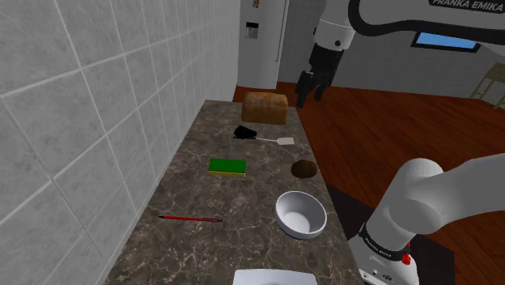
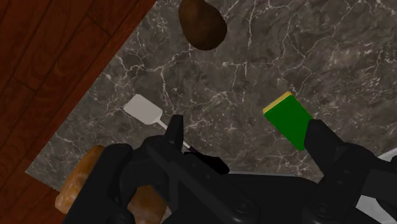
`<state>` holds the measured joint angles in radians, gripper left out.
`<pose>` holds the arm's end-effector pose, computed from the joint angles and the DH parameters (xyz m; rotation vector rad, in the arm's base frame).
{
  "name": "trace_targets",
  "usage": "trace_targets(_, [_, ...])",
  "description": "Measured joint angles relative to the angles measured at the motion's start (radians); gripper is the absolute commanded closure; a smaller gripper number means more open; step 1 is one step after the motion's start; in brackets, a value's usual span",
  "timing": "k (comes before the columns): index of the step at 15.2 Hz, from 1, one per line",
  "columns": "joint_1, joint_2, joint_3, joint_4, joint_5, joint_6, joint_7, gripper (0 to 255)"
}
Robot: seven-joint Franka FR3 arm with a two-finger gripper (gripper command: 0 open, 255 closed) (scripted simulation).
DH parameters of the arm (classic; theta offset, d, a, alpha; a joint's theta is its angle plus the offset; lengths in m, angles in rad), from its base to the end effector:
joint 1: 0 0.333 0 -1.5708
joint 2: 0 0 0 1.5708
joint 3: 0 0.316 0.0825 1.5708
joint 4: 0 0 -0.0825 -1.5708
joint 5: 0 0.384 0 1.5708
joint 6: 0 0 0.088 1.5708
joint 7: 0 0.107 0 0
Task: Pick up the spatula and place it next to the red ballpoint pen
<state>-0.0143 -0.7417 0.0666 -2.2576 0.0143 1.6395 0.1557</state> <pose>0.3264 0.0262 0.6291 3.1113 -0.1841 0.1948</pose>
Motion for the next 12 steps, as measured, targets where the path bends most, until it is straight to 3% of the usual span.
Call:
trace_targets(3, [0.004, 0.017, -0.024, -0.018, -0.011, 0.032, -0.046, 0])
trace_targets(12, [0.036, 0.209, -0.179, -0.073, -0.061, 0.263, -0.377, 0])
